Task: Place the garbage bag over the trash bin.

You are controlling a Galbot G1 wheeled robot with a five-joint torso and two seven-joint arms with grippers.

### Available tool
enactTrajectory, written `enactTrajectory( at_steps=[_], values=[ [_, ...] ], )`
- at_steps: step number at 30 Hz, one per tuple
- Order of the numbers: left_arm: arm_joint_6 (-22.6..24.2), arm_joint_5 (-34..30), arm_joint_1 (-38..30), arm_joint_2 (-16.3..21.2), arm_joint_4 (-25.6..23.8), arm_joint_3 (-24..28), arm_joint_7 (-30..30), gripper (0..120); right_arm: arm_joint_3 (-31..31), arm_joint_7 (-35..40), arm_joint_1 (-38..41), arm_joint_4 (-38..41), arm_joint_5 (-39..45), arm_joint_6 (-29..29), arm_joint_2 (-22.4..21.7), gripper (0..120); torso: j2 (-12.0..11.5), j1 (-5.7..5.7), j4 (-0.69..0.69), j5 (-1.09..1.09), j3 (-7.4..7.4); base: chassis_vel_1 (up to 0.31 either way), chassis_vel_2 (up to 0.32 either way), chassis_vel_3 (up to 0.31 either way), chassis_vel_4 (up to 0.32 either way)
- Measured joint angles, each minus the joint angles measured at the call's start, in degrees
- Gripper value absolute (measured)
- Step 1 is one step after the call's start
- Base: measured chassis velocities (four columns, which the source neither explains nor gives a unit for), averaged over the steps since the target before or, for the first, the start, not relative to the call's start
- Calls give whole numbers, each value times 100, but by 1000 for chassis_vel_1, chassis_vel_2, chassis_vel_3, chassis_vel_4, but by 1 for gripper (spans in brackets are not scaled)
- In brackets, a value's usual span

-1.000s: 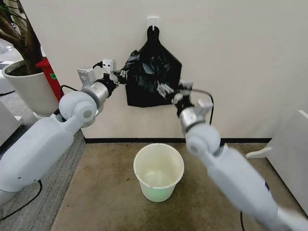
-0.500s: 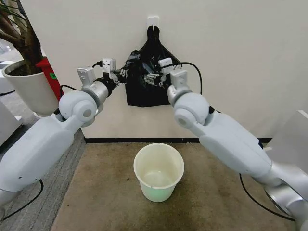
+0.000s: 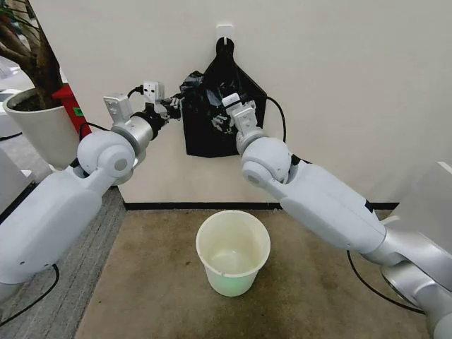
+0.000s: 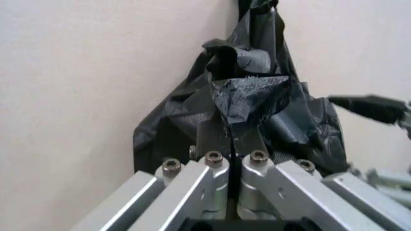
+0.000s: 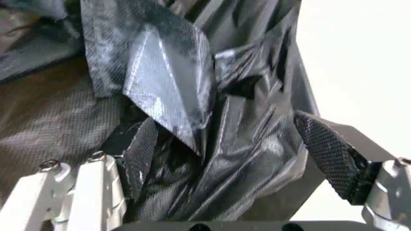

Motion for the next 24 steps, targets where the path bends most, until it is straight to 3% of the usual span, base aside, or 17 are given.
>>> enactTrajectory(
  at_steps=[5,8,10,12,15,16,20,24],
  values=[
    [-1,0,0,-10,-24,0,35,0,-38,-90,41,-137,-208,45,35,68,0,0,0,0,0,0,0,0,0],
    [-2,0,-3,4,-32,-1,68,0,-56,-195,45,-286,-453,230,67,55,0,0,0,0,0,0,0,0,0],
    [-3,0,-3,8,-35,-2,74,0,-58,-212,47,-318,-490,269,75,53,0,0,0,1,0,0,0,0,0],
    [-4,0,4,16,-39,-13,79,0,-58,-251,53,-374,-529,324,96,41,0,0,0,0,0,0,0,0,0],
    [-6,1,18,21,-47,-17,79,0,-58,-254,53,-396,-530,354,112,34,0,0,0,0,0,0,0,0,0],
    [-10,2,40,39,-68,-22,74,0,-41,-203,28,-407,-503,430,147,20,0,0,0,0,0,0,0,0,0],
    [-15,1,86,72,-91,-80,56,0,39,-38,-32,-380,-333,500,181,3,0,0,0,0,0,0,0,0,0],
    [-15,-12,187,119,-130,-176,57,0,111,127,-84,-333,-165,612,199,0,0,0,1,0,0,0,0,0,0]
  ],
)
